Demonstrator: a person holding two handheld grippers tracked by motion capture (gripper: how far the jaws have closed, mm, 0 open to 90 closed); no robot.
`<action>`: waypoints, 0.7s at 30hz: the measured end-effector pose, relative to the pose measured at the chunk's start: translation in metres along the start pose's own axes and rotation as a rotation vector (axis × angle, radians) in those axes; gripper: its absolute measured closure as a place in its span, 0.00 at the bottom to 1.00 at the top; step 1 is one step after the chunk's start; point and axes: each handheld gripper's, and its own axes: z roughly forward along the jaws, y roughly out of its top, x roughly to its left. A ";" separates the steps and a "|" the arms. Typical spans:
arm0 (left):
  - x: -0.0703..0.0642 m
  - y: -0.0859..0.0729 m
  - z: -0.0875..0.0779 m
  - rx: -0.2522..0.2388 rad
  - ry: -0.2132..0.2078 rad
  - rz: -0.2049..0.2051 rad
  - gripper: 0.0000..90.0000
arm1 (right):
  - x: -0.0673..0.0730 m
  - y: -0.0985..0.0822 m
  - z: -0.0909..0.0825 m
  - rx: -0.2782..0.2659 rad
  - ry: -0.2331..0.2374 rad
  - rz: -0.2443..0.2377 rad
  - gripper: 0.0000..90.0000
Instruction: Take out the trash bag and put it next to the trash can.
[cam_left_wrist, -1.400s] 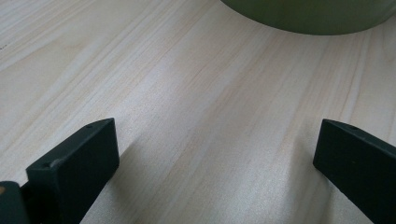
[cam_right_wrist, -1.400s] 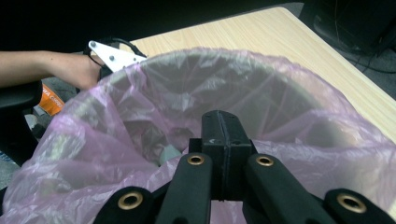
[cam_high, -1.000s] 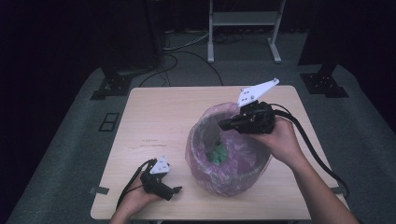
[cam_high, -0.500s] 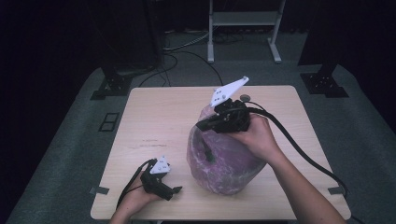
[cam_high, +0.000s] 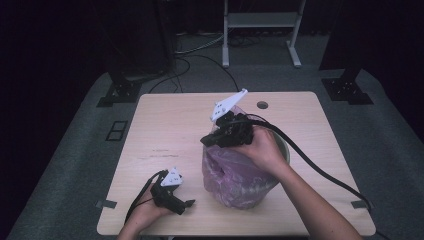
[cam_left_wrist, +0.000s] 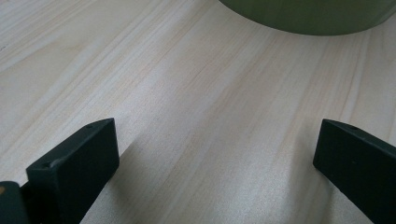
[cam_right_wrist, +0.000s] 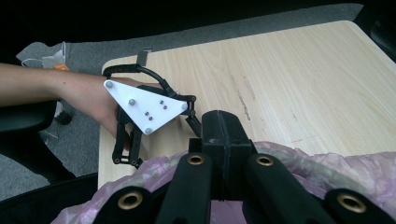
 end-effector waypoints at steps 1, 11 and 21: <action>0.000 0.000 0.000 0.000 0.000 0.000 0.00 | 0.000 0.000 -0.001 -0.002 0.000 0.003 1.00; 0.000 0.001 0.000 0.004 -0.001 -0.003 0.00 | 0.007 -0.003 -0.033 -0.018 -0.088 -0.014 0.70; 0.005 0.003 -0.005 0.026 -0.012 -0.066 0.00 | 0.000 -0.021 -0.071 -0.091 -0.156 0.047 0.47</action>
